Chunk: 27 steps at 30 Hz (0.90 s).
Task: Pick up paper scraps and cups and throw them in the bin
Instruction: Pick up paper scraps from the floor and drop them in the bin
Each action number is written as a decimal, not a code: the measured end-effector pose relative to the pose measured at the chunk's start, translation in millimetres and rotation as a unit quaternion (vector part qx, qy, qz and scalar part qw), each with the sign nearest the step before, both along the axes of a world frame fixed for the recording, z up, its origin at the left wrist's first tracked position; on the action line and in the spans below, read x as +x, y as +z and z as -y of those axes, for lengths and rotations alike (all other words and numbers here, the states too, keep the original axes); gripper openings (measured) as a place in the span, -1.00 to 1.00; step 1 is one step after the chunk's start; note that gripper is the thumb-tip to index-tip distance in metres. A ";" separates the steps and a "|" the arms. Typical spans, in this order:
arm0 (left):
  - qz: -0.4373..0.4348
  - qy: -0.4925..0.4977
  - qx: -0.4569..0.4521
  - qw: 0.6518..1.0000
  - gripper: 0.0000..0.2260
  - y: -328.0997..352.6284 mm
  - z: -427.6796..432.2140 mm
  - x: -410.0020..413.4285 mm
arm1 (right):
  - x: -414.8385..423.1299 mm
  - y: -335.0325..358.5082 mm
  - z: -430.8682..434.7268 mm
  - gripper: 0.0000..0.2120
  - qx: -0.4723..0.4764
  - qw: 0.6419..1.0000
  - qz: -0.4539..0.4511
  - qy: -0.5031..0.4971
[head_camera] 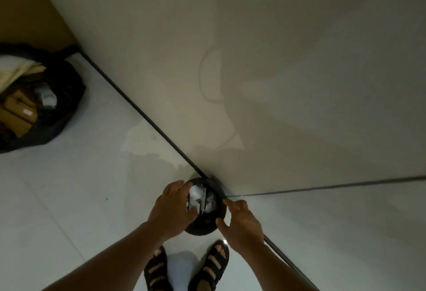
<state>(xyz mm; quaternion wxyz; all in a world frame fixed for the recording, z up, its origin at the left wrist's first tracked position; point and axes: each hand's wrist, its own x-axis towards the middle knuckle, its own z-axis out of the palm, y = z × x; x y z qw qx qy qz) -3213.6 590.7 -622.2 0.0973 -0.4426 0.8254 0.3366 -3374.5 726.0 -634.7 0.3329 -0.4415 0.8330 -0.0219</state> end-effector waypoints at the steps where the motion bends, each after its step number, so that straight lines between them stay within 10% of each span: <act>1: -0.002 -0.010 -0.005 1.000 -0.40 23.0 1.0 -4.5 | -1.3 21.1 -3.1 -0.43 -0.001 1.000 -0.002 -0.009; 14: -0.035 -0.242 0.003 0.970 -0.34 230.1 -50.0 -44.5 | 22.3 237.2 -116.4 -0.33 -0.037 0.975 -0.119 -0.186; 27: -0.063 -0.512 -0.027 0.856 -0.34 324.6 -262.4 -81.6 | 104.2 329.0 -355.2 -0.34 -0.044 0.858 -0.172 -0.481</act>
